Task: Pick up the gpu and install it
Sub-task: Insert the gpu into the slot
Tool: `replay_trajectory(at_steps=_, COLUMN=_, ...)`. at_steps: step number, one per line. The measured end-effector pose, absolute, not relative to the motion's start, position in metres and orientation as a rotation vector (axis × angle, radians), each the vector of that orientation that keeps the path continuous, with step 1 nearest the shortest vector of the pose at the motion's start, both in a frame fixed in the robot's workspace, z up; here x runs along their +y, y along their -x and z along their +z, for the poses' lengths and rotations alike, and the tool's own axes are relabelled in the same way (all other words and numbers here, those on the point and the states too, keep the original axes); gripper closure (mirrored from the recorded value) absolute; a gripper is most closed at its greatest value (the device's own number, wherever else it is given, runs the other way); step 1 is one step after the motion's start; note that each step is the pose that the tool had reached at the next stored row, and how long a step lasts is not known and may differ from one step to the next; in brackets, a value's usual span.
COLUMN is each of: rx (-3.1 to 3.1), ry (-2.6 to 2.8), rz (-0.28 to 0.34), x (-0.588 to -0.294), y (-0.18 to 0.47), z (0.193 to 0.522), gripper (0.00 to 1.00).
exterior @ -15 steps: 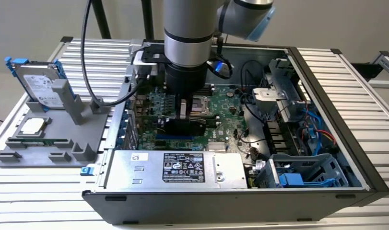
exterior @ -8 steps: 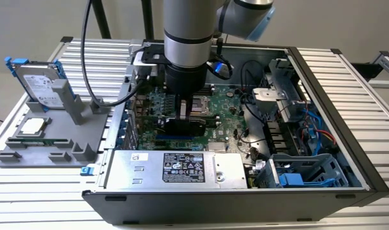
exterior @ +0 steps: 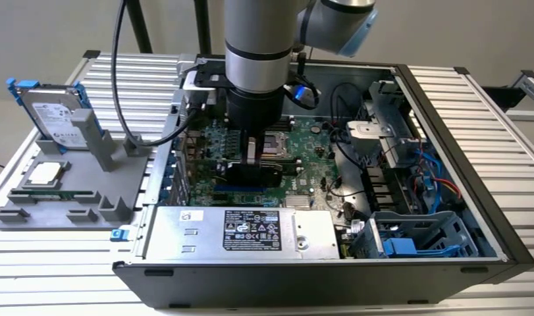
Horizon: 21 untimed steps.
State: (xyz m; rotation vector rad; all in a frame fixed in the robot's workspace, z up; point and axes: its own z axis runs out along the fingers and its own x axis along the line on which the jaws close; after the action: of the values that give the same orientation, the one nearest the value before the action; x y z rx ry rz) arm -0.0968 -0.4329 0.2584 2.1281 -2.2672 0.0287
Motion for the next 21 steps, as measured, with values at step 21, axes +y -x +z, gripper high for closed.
replay_trajectory(at_steps=21, rx=-2.267, ry=-2.128, rz=0.029, x=-0.4302, y=0.0968, z=0.2537, gripper=1.00)
